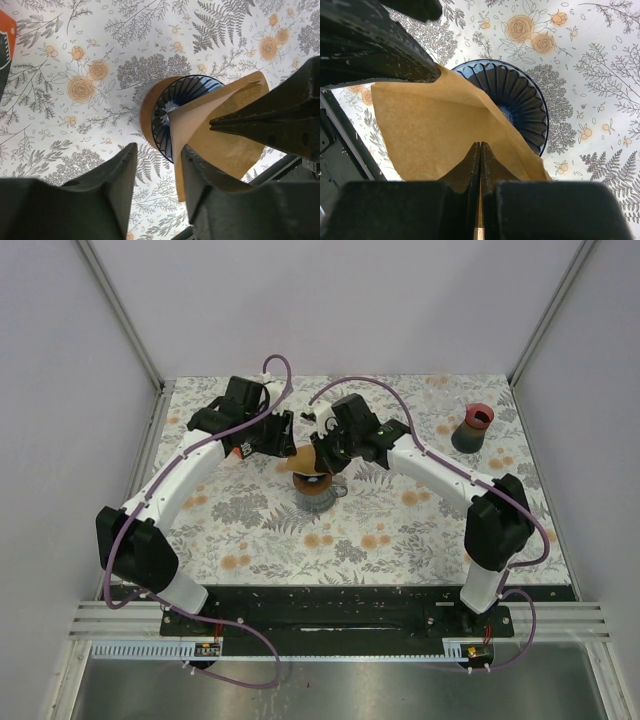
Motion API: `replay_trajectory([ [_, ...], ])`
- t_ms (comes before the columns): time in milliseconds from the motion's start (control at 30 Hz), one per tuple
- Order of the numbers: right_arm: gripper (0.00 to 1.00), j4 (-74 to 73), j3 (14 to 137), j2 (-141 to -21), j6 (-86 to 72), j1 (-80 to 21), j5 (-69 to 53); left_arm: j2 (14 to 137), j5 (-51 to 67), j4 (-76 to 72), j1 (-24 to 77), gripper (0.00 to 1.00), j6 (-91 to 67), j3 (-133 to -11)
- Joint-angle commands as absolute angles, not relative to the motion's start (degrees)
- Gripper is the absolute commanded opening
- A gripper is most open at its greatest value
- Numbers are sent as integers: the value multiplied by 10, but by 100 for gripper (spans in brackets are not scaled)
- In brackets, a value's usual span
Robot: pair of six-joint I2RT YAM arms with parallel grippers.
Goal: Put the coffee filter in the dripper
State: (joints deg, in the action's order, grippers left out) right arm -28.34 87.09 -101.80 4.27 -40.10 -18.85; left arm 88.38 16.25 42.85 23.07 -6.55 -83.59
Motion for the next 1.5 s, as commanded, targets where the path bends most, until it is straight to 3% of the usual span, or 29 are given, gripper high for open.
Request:
replay_trajectory([
  [0,0,-297,911,-1028,56,-411,-171,860,204,417,210,49,-63,-862],
  [167,0,-330,954,-1056,73,-430,-148,850,246,427,159,64,-75,-882],
  [367,0,-395,1010,-1096,83,-443,-105,826,248,439,88,73,-86,-883],
  [700,0,-504,1116,-1188,95,-475,-54,808,246,437,76,73,-111,-834],
  [1467,0,-529,1143,-1265,54,-475,-14,792,353,357,103,64,-205,-700],
])
